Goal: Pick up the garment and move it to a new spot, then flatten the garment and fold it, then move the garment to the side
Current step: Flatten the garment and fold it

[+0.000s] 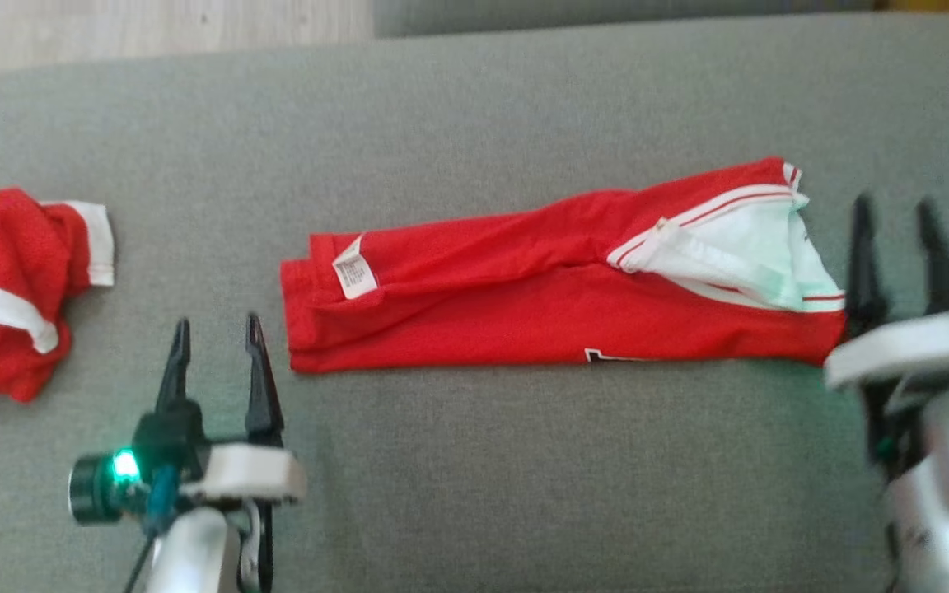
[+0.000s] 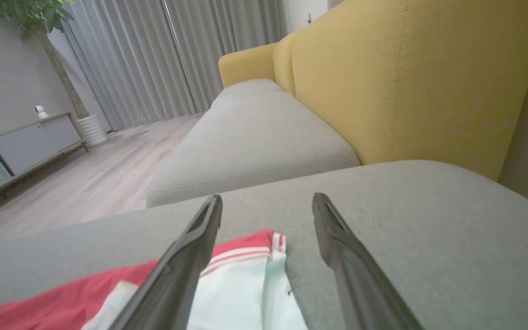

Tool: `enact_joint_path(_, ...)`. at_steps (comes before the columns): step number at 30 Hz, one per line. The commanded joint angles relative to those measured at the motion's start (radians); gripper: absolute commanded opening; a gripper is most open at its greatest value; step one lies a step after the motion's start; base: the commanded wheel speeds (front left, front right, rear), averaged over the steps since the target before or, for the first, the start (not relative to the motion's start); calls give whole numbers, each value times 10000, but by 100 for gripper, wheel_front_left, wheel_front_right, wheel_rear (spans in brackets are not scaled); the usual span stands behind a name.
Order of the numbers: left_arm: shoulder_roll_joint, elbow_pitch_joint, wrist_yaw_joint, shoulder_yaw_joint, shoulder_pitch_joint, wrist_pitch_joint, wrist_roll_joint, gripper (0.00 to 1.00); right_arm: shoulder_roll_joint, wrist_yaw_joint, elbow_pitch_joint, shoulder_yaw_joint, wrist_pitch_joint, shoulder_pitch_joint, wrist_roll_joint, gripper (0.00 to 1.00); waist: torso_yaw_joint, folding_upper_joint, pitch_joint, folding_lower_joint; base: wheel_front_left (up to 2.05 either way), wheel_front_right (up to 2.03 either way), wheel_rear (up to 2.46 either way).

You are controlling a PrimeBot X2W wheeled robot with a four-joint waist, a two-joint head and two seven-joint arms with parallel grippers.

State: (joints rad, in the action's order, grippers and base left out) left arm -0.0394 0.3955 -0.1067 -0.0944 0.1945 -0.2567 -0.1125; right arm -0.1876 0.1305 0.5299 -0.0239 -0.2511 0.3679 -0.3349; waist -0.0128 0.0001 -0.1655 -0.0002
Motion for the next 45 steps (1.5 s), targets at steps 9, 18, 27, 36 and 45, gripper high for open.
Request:
enact_joint_path(9,-110,-487,-149,-68,-1225,-51,67,100,1068,2,-157,-335,-106,-1442,1522,100,159,-1,989,2,0,0,0)
enact_joint_path(18,-109,-612,-249,-283,-1285,-51,-138,100,1198,2,171,-486,-106,-1248,1715,100,227,-1,731,2,0,0,0)
enact_joint_path(27,-109,-540,-182,-731,-669,-51,-323,100,631,2,1965,-677,-106,801,2118,100,595,-1,-312,2,0,0,0)
enact_joint_path(36,-109,-226,-280,-806,-292,-51,-527,100,14,2,4795,-1041,171,2402,2530,100,1024,-1,-972,2,0,0,0)
enact_joint_path(45,-109,-336,-256,-759,-104,-51,-598,100,152,2,6274,-799,498,2772,1624,87,1015,-1,-1228,2,0,0,0)
